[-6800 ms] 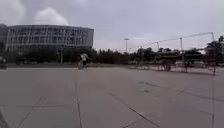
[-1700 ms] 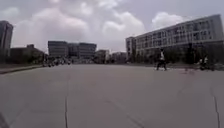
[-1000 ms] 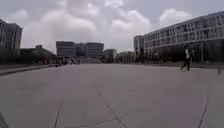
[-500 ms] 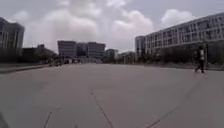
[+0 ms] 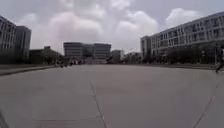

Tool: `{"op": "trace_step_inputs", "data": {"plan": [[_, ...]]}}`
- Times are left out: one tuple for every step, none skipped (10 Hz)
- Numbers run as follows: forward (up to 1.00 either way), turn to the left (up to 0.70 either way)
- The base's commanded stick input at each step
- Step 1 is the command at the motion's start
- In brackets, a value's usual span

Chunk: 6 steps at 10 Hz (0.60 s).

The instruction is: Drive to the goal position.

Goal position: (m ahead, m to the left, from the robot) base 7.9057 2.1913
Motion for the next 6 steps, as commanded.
{"op": "trace_step_inputs", "data": {"plan": [[0.7,0.12],[0.7,0.08],[0.7,0.0],[0.7,0.11],[0.7,0.14],[0.7,0.14]]}}
